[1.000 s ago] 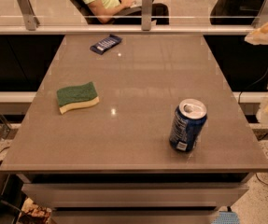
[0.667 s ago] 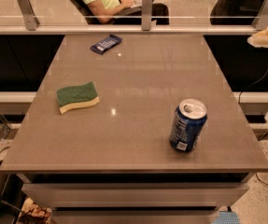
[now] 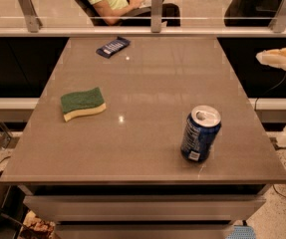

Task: Move pepsi can near rxbar blueberry

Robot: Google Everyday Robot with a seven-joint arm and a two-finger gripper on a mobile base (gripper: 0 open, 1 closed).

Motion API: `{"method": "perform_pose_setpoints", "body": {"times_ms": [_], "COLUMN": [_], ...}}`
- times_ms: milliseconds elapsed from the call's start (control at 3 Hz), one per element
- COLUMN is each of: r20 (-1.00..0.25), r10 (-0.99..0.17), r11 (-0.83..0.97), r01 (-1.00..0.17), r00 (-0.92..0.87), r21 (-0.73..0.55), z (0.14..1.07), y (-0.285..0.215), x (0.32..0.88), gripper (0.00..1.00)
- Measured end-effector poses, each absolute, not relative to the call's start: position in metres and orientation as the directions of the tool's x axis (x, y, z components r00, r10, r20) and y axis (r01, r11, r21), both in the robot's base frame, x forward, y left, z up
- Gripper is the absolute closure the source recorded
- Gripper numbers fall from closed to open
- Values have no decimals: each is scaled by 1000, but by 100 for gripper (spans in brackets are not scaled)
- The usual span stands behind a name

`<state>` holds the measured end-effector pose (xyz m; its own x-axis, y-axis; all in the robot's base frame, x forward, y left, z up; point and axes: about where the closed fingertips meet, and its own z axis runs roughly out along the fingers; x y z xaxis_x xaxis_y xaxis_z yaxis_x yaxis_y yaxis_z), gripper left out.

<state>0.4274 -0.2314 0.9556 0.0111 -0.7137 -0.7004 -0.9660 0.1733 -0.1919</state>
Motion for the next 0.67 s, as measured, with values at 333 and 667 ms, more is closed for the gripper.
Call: {"method": "perform_pose_setpoints", "body": {"times_ms": [333, 667], "r20": [-799, -860], "r10": [-597, -501], "r11": [173, 165], "r01": [-962, -966], "r00": [68, 93], "r21": [-212, -200], "z": [948, 942], "y": [-226, -217], "x": [429, 432], "gripper": [0, 0]}}
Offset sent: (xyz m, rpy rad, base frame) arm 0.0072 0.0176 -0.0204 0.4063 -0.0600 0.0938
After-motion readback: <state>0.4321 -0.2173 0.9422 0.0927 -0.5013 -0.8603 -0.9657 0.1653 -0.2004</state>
